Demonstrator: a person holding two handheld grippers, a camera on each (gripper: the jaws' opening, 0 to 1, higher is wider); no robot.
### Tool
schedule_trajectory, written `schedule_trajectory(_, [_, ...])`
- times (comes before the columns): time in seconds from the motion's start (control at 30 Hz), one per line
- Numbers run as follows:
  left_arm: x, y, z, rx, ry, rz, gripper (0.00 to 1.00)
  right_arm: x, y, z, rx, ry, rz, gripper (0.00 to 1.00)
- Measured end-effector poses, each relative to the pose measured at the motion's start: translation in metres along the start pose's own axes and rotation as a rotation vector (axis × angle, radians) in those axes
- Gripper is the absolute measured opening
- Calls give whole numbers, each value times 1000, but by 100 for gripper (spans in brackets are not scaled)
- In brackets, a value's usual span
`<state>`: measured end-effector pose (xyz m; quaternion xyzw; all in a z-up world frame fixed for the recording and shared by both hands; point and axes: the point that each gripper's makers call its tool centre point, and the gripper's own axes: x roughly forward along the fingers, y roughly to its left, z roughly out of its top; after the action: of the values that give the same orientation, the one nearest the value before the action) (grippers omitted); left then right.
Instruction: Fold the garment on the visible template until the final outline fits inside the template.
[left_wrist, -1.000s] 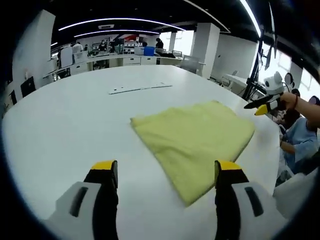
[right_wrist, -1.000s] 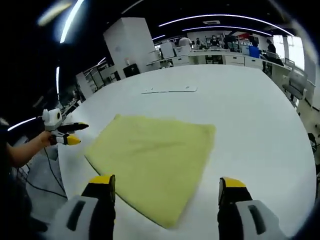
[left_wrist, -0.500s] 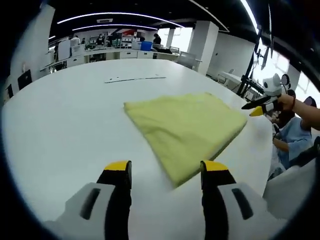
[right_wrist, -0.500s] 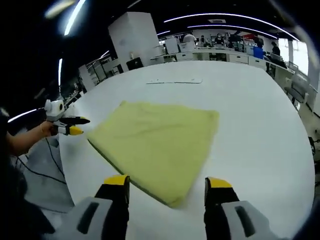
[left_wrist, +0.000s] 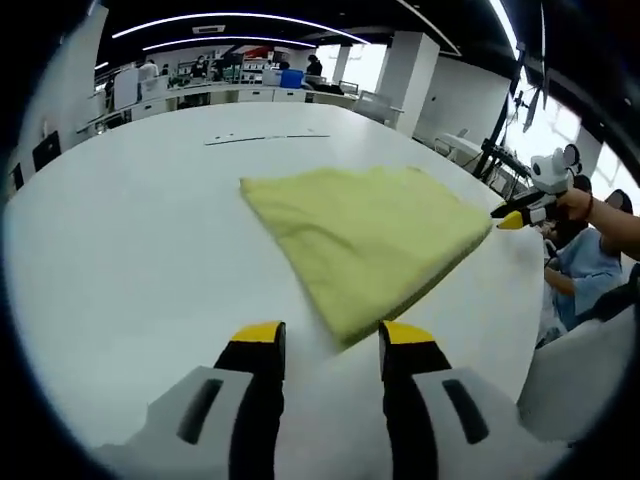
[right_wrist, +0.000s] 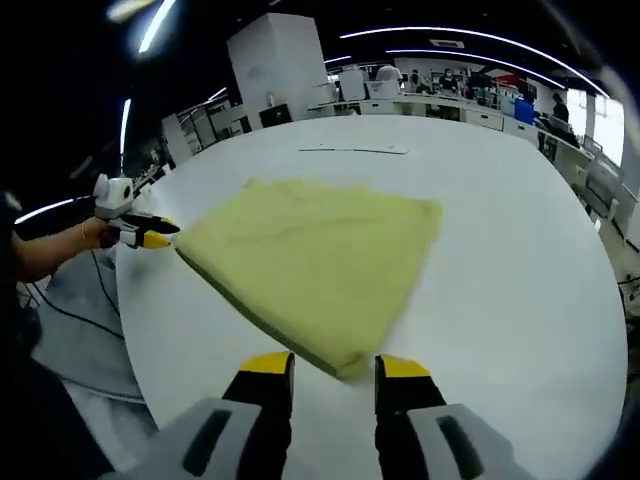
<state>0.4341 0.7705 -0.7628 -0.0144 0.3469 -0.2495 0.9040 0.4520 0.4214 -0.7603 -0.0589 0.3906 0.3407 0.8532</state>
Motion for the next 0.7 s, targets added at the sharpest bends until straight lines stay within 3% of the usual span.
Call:
schedule_trajectory(0.3, [6,-2,-4,5,18,-7,16,4,-7,-6,1,-7,-29,12])
schedule_trajectory(0.43, [7,-2,-3,9,12,-9,15,5,-6,-8,-3,-6,-28,7])
schedule_trajectory(0.7, [7,-5,-5,31,16,-26,3,7,-6,-8,-64,7,-28,0])
